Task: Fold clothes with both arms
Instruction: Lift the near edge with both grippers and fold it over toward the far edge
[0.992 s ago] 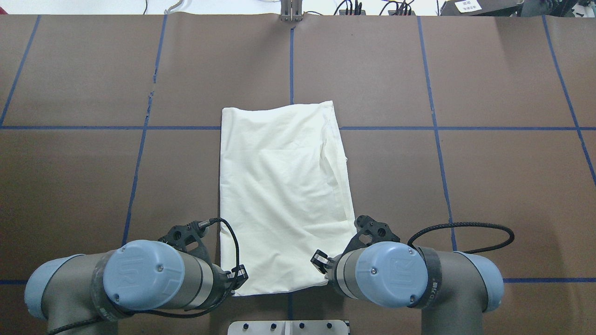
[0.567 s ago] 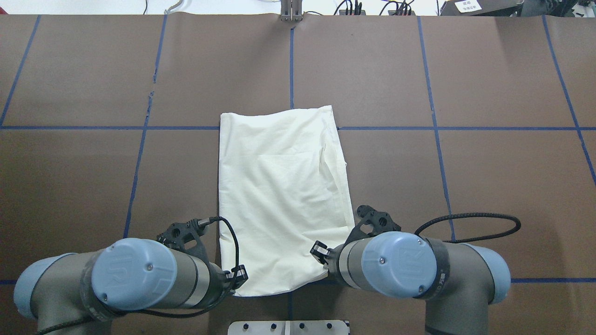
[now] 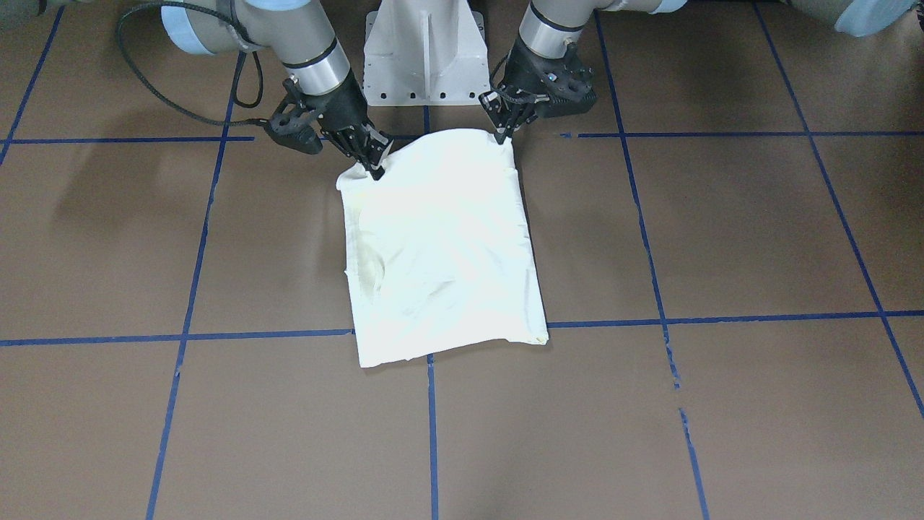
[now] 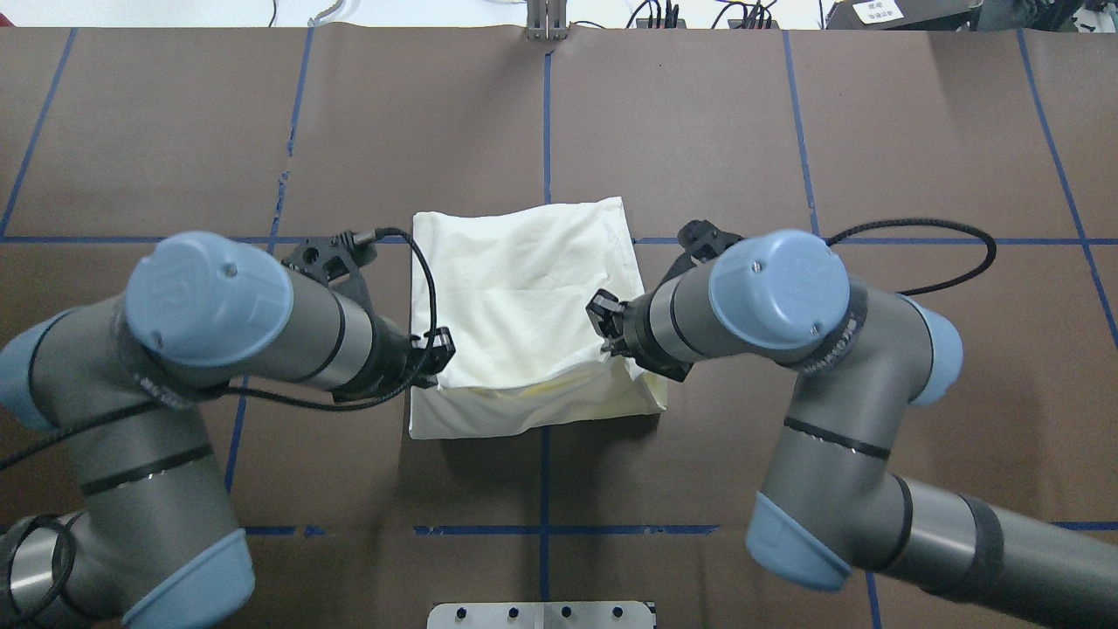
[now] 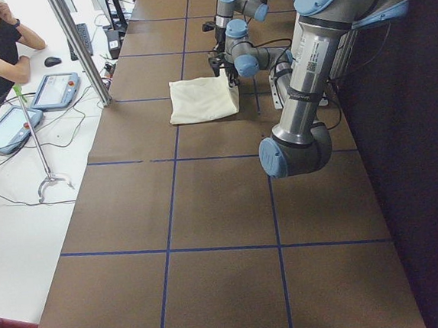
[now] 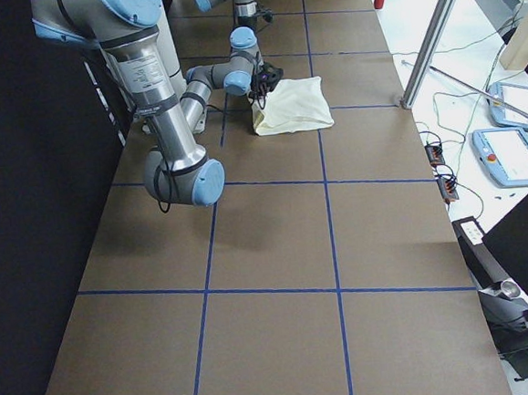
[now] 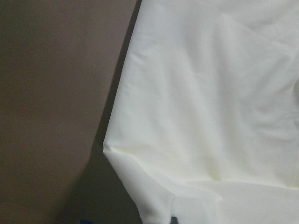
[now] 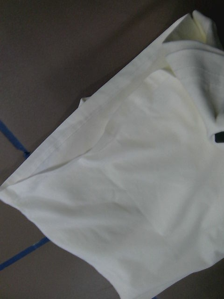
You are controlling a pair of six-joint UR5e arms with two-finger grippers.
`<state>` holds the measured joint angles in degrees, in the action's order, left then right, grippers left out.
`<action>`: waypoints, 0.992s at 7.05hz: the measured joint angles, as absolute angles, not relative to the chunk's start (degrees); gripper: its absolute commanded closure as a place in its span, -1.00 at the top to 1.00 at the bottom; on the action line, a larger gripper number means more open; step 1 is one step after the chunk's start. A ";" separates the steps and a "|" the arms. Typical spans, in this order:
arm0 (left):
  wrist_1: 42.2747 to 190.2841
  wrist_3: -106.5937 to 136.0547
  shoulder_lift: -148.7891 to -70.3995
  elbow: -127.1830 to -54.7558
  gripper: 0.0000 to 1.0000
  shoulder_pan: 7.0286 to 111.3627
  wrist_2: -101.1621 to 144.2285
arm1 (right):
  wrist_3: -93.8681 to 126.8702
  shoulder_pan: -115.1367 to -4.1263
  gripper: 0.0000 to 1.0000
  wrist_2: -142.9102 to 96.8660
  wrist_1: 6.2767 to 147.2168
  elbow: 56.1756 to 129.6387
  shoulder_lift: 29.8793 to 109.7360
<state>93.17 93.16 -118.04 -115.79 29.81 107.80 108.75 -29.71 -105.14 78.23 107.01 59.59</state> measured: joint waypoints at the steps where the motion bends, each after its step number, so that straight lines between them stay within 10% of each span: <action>1: 94.77 90.75 -120.98 -110.17 -1.00 33.47 108.77 | 106.57 -33.47 -1.00 -108.08 78.01 100.47 55.31; 5: 111.06 87.07 -125.72 -88.46 -1.00 39.86 108.89 | 101.20 -39.27 -0.78 -111.48 67.94 71.74 42.11; 6: 112.49 87.00 -126.03 -86.64 -1.00 40.11 108.53 | 100.94 -39.52 -0.20 -111.43 66.12 68.99 41.30; 7: 113.62 87.02 -126.42 -85.32 -0.98 40.44 107.79 | 100.73 -39.93 0.99 -111.40 65.42 67.80 40.98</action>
<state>113.62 87.02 -126.42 -85.32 40.44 107.79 100.73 -39.93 -111.40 65.42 67.80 40.98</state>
